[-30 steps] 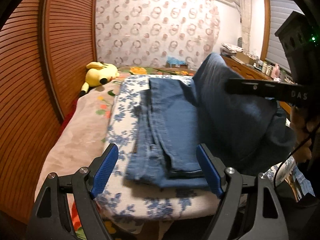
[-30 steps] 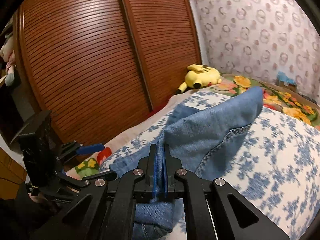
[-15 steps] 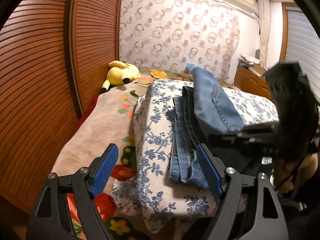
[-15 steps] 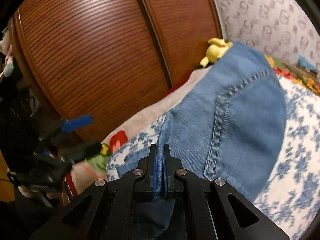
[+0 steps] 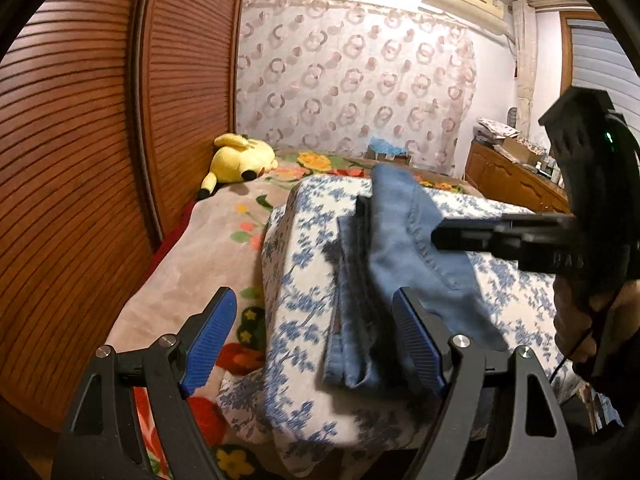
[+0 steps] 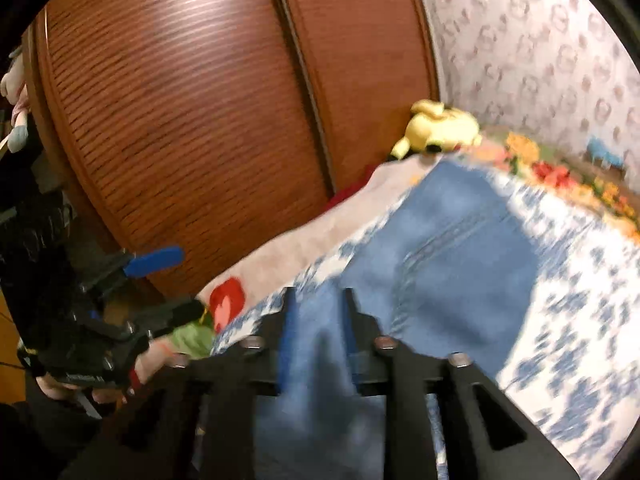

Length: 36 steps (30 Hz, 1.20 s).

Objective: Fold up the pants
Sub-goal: 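Grasp the jeans leg end with the right gripper and lift it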

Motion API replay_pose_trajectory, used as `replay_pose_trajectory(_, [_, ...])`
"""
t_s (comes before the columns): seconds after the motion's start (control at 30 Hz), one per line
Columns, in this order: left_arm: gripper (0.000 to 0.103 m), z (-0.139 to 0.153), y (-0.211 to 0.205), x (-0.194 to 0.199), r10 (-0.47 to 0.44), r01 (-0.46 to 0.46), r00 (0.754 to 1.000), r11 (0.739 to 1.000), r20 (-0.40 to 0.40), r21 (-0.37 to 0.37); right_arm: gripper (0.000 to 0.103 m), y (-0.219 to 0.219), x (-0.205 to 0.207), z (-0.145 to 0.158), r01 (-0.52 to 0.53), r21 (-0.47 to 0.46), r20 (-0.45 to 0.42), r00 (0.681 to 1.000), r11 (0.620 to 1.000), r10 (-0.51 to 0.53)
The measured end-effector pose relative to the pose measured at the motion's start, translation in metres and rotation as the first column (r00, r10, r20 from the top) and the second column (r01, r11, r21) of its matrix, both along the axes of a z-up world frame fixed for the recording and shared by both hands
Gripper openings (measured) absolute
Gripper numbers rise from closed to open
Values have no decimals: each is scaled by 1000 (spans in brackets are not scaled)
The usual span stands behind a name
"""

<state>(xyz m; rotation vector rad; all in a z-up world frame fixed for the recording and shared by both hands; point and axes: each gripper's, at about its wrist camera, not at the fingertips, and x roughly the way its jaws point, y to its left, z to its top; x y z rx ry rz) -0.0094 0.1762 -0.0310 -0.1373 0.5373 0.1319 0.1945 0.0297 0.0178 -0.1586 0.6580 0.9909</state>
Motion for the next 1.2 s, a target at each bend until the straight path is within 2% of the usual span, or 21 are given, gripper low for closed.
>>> replay_pose_trajectory(0.27, [81,11,-29,16,-83,83,996,996,19,19,32,-37,36,6,152,-42,68,987,988,-149])
replay_pose_trajectory(0.5, [81,-11,-47,35,-125,127,990,992,-68,23,32,-47,33,5,198,-70,58,979,978,-194])
replay_pose_trajectory(0.63, [81,-27,-42,37,-110,112,987,994,-117,11,46,-45,37,7,201,-97,48,979,975,-197])
replay_pose_trajectory(0.7, [81,-34,-39,36,-104,105,985,994,-137,2,50,-41,46,3,203,-127,39,979,971,-199])
replay_pose_trajectory(0.83, [81,-49,-34,38,-99,100,980,995,-173,0,51,-29,65,-8,204,-173,-8,978,964,-208])
replay_pose_trajectory(1.03, [82,-60,-25,38,-116,106,979,992,-169,-64,72,-21,86,-20,216,-170,-68,971,961,-230])
replay_pose_trajectory(1.2, [82,-63,-22,37,-127,108,979,987,-158,-123,79,-18,105,-35,210,-161,-126,965,964,-231])
